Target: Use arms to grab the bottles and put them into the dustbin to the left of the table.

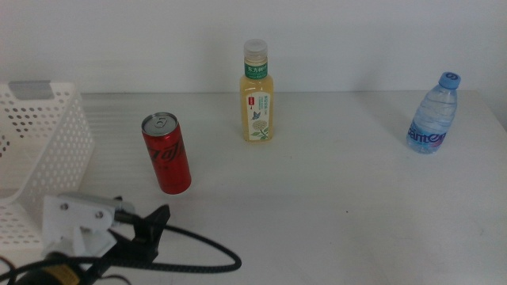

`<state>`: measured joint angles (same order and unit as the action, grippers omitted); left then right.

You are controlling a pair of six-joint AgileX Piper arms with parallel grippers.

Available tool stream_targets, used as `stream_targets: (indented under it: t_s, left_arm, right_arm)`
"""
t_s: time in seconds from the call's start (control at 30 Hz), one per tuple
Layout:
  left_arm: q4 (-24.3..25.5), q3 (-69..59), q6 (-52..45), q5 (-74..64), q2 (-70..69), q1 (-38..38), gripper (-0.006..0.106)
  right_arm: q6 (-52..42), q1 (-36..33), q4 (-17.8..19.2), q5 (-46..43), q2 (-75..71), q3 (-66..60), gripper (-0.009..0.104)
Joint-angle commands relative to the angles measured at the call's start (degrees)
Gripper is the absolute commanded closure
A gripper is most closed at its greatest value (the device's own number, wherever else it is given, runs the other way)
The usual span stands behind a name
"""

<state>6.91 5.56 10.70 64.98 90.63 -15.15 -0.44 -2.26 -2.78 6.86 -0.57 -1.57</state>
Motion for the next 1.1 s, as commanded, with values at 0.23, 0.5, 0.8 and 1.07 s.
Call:
stream_targets:
  t_s: [0.23, 0.5, 0.8, 1.07]
  left_arm:
    - [-0.2, 9.8, -0.4, 6.6, 3.2, 0.0, 0.011]
    - [0.0, 16.9, -0.4, 5.4, 8.1, 0.0, 0.011]
    - [0.0, 24.0, -0.4, 3.1, 13.7, 0.0, 0.011]
    - [-1.4, 28.8, -0.4, 3.1, 17.6, 0.0, 0.011]
  right_arm:
    - [-0.3, 0.4, 0.5, -4.2, -1.6, 0.4, 0.027]
    - [-0.3, 0.4, 0.5, -4.2, -1.6, 0.4, 0.027]
    - [-0.3, 0.4, 0.5, -4.2, -1.6, 0.4, 0.027]
    - [-0.3, 0.4, 0.5, -4.2, -1.6, 0.4, 0.027]
